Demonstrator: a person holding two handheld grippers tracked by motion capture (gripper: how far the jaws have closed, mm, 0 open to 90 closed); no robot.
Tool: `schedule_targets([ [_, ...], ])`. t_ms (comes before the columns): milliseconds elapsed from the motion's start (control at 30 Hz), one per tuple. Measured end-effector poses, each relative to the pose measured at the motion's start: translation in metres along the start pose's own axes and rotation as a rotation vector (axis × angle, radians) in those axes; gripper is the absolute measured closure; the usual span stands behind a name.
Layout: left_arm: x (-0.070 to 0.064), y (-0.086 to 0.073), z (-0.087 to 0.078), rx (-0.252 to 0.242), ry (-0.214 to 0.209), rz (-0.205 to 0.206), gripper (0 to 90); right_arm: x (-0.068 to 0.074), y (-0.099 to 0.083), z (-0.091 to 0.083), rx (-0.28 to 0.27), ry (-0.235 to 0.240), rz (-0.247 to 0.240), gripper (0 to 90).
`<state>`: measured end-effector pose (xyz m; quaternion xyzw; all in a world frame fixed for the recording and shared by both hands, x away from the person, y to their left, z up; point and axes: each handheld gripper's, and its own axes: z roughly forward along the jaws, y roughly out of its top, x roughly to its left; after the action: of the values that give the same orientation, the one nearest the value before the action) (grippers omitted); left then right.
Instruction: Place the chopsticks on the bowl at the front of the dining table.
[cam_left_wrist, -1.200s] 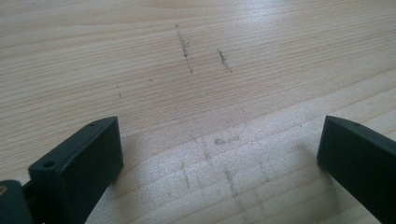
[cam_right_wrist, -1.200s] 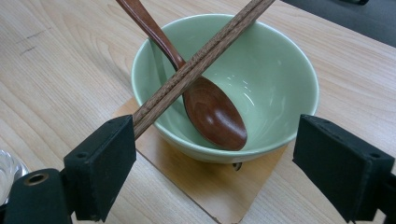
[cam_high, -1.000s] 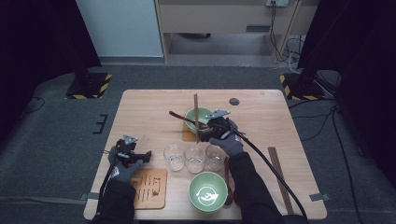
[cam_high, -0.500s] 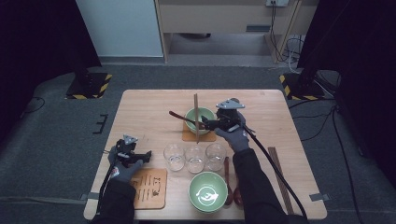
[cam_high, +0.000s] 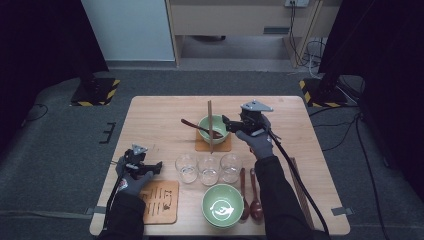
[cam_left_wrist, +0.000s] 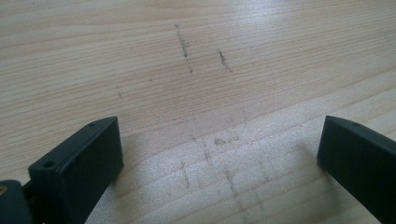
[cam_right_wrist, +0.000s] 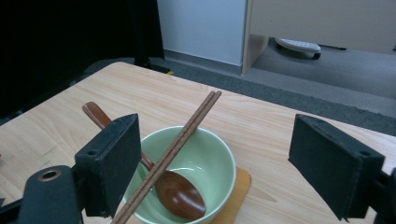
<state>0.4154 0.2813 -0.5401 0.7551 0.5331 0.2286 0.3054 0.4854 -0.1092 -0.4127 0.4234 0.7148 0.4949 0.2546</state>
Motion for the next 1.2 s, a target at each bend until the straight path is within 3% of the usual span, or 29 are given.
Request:
schedule_targets([
  [67,0.0,0.0,0.0,0.0,0.0,0.0,0.0,0.002,0.004,0.001,0.011,-0.018,-0.032,16.3],
  [233,0.0,0.0,0.0,0.0,0.0,0.0,0.0,0.008,0.016,0.005,-0.002,-0.024,-0.037,15.5],
  [367,0.0,0.0,0.0,0.0,0.0,0.0,0.0,0.012,0.021,0.015,-0.009,-0.027,-0.019,15.0],
  [433,0.0,0.0,0.0,0.0,0.0,0.0,0.0,0.013,0.021,0.021,-0.028,-0.025,0.013,15.4],
  [500,0.0,0.0,0.0,0.0,0.0,0.0,0.0,0.013,0.019,0.029,-0.02,-0.03,0.039,13.8],
  [833,0.0,0.0,0.0,0.0,0.0,0.0,0.0,0.02,-0.009,0.071,0.065,-0.078,0.04,11.7],
  [1200,0.0,0.0,0.0,0.0,0.0,0.0,0.0,0.021,-0.027,0.09,0.135,-0.115,0.002,12.0],
])
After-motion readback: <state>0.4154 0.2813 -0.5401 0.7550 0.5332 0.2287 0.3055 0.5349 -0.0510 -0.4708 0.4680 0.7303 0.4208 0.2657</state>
